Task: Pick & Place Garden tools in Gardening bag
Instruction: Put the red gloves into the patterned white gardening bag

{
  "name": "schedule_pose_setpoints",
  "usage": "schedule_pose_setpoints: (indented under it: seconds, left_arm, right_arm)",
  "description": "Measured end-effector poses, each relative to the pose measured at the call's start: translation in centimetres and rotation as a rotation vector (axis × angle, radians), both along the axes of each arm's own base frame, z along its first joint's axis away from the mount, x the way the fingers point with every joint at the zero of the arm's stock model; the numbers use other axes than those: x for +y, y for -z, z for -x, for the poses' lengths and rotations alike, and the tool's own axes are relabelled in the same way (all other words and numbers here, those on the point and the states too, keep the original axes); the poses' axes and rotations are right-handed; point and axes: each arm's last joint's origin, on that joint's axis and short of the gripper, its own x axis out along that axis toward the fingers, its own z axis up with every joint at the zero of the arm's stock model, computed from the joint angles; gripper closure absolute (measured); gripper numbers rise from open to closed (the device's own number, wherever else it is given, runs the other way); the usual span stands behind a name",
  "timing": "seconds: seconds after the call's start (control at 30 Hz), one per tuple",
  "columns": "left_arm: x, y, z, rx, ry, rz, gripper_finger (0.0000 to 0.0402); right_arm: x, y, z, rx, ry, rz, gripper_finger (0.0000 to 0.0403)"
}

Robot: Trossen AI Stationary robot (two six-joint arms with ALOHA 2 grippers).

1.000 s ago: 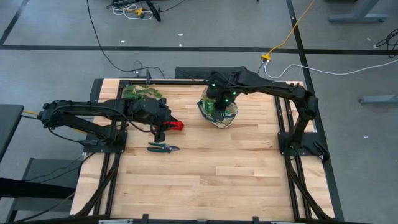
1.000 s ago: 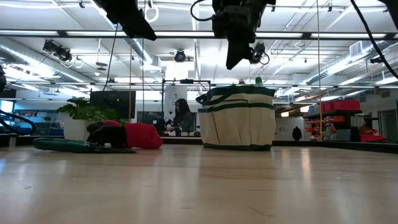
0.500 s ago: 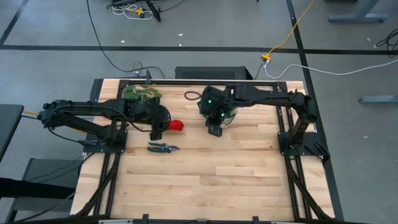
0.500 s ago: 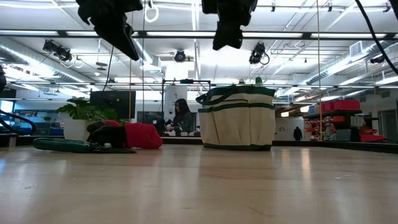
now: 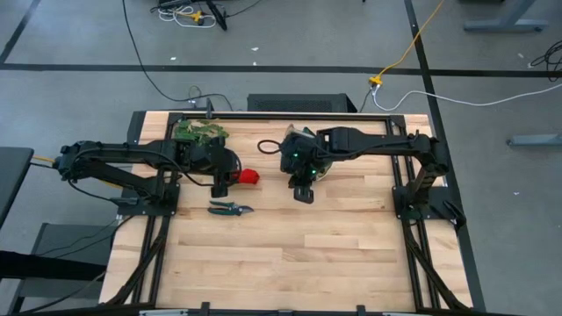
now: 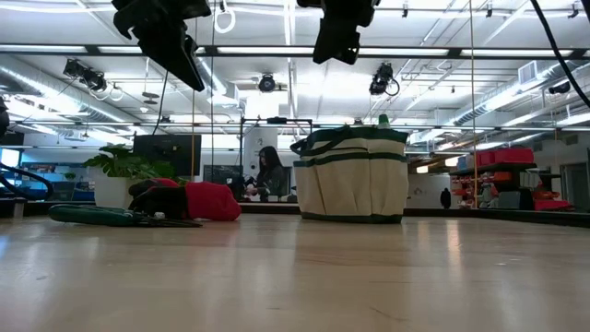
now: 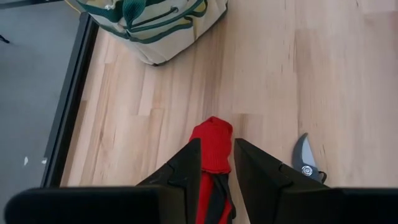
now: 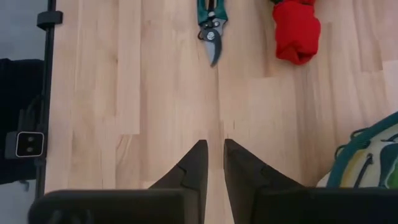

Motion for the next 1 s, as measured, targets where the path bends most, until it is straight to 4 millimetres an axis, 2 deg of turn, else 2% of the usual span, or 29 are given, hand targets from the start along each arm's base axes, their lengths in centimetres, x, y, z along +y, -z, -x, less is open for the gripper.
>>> schedule_pose_setpoints:
  seconds: [0.23,0.4,0.63,0.83,1.0]
  left_arm:
    - [0.1,0.1,0.0,0.01,-0.009,-0.022,0.0298]
    - [0.2,1.2,-0.7,0.102,-0.008,-0.065,0.0298]
    - [1.4,3.9,-2.5,0.268,-0.029,-0.121,0.0298]
    - [2.1,6.6,-4.0,0.411,0.019,-0.135,0.0296]
    - [2.2,8.3,-4.9,0.484,0.033,-0.14,0.0267]
  right_arm:
    - [0.0,0.0,0.0,-0.002,0.0,0.0,0.0353]
    - [0.0,0.0,0.0,-0.005,0.001,0.0,0.0353]
    - [0.3,-0.1,-0.2,-0.021,-0.009,-0.007,0.0353]
    - [1.3,-0.1,-0.2,-0.016,-0.04,-0.005,0.0353]
    - [1.9,-0.1,-0.2,-0.018,-0.059,-0.003,0.0353]
